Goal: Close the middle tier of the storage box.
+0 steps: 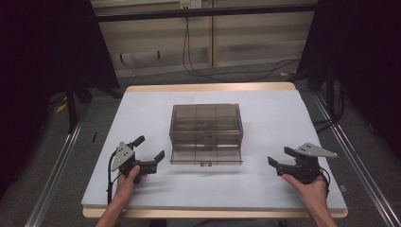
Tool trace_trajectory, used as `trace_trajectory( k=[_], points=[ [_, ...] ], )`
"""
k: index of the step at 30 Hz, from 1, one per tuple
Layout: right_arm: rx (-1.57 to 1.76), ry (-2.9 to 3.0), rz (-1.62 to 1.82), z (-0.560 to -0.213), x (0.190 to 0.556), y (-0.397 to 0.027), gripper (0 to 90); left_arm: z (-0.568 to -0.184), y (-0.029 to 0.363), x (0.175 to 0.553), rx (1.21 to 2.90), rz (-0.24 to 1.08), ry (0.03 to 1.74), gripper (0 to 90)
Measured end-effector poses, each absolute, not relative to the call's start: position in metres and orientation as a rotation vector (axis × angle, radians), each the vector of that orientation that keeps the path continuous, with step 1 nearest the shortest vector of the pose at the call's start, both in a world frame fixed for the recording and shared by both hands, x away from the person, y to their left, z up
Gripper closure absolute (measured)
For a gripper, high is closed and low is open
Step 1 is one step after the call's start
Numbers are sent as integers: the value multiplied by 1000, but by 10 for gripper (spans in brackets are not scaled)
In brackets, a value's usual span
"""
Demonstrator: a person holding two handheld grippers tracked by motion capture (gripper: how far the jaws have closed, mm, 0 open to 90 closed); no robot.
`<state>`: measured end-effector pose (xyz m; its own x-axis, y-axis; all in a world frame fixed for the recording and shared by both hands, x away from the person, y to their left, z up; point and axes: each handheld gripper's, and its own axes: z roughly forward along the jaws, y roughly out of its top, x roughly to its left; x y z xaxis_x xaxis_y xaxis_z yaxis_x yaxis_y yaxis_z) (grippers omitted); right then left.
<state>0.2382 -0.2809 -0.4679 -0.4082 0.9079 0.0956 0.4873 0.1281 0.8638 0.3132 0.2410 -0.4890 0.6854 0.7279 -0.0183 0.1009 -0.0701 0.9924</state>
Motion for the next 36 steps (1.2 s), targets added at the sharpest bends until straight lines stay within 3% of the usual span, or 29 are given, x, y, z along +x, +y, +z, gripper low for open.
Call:
trace_trajectory(
  k=[9, 10, 36],
  points=[
    [1344, 1982, 1219, -468, 237, -274, 304, -489, 240, 312, 1576, 593, 697, 12],
    [1343, 1989, 1228, -468, 237, -274, 362, -489, 240, 312, 1577, 594, 696, 12],
    [1257, 2117, 1367, -459, 225, -253, 794, -489, 240, 312, 1571, 592, 698, 12]
  ],
)
